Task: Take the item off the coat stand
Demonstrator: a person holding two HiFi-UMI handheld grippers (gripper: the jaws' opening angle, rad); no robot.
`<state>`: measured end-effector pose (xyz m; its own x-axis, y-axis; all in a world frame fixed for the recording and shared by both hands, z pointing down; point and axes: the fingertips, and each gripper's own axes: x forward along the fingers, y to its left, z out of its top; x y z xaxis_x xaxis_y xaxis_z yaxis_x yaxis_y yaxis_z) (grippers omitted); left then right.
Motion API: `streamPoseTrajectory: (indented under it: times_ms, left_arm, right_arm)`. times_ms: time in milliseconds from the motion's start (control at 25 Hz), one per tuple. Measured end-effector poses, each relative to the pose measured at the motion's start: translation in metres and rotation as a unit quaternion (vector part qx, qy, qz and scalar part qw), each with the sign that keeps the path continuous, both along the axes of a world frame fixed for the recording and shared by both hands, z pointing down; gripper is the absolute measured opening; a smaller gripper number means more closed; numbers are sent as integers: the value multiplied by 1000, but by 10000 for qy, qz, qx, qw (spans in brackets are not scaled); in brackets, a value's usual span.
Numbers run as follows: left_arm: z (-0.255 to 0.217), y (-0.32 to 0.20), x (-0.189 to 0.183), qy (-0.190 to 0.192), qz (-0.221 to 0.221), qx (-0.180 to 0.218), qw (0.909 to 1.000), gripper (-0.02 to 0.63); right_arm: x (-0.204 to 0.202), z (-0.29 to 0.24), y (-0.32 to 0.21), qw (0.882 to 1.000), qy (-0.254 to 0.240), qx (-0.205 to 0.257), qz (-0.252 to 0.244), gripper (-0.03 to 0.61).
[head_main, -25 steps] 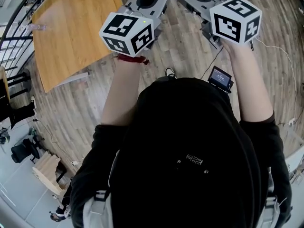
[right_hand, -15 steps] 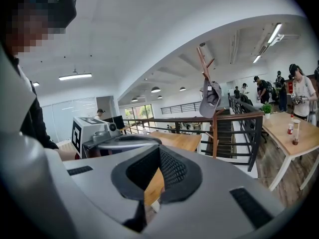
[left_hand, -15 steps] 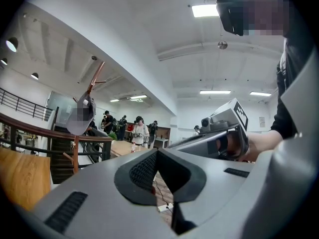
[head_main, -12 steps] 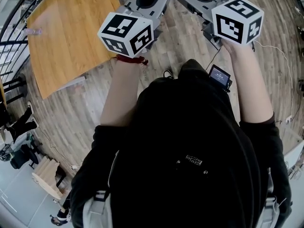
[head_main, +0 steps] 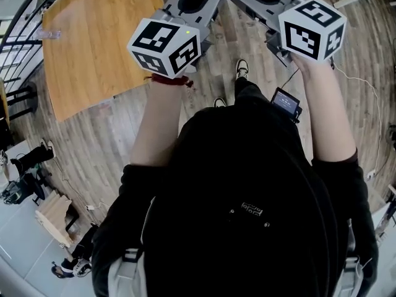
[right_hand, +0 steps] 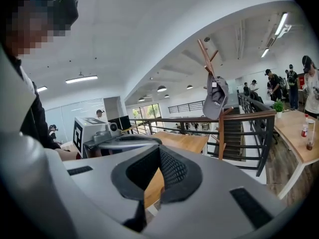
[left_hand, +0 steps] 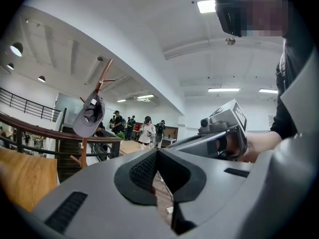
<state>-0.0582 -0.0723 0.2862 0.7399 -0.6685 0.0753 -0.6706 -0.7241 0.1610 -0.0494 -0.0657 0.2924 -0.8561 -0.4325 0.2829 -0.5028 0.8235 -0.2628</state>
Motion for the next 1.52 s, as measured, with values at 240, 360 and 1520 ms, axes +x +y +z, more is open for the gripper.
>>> streamPoseTrajectory:
  times_ms: [240, 360, 1520]
  left_arm:
    - [6, -52, 11, -3, -70, -24, 10000, -3]
    - [5, -81, 26, -30, -83, -16, 10000, -3]
    - [-8, -193, 45, -434, -576, 69, 9974, -3]
  right_arm:
    - [11, 6, -52, 9999, 35, -50, -103, 15]
    - [26, 5, -81, 9998, 10, -90, -181, 15]
    - [45, -7, -193, 9961, -318, -18, -828, 15]
